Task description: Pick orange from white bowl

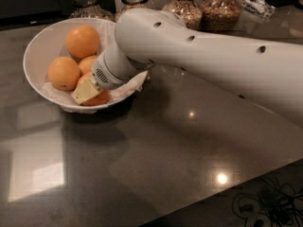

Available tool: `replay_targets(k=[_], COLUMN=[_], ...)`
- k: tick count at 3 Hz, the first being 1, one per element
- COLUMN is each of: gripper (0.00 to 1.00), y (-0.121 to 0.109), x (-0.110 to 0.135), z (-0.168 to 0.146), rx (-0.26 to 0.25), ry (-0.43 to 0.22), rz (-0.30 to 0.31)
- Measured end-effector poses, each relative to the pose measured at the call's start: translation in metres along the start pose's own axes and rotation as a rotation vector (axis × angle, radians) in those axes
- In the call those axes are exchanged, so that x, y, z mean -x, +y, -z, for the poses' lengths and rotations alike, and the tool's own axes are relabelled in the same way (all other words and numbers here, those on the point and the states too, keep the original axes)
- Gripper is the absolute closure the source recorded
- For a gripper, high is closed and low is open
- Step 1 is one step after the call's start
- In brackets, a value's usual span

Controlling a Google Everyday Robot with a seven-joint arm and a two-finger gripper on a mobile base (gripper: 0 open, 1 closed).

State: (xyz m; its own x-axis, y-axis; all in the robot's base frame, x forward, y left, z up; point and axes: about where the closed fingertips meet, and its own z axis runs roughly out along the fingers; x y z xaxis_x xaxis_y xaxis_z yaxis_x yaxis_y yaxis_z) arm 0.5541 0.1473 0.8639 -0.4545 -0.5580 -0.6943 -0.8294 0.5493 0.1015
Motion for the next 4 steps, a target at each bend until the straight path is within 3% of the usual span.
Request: replay_targets(k=[2, 3, 4], gripper=[0.83, 1.0, 1.0], y=[0.003, -0.003, -0.018], x=[0.001, 0.005, 0.004], z=[0.005, 0.038, 0.069], rx=[0.025, 0.047, 0.03], ry=[-0.025, -0.097, -0.145], rz=[0.017, 0.083, 0.14])
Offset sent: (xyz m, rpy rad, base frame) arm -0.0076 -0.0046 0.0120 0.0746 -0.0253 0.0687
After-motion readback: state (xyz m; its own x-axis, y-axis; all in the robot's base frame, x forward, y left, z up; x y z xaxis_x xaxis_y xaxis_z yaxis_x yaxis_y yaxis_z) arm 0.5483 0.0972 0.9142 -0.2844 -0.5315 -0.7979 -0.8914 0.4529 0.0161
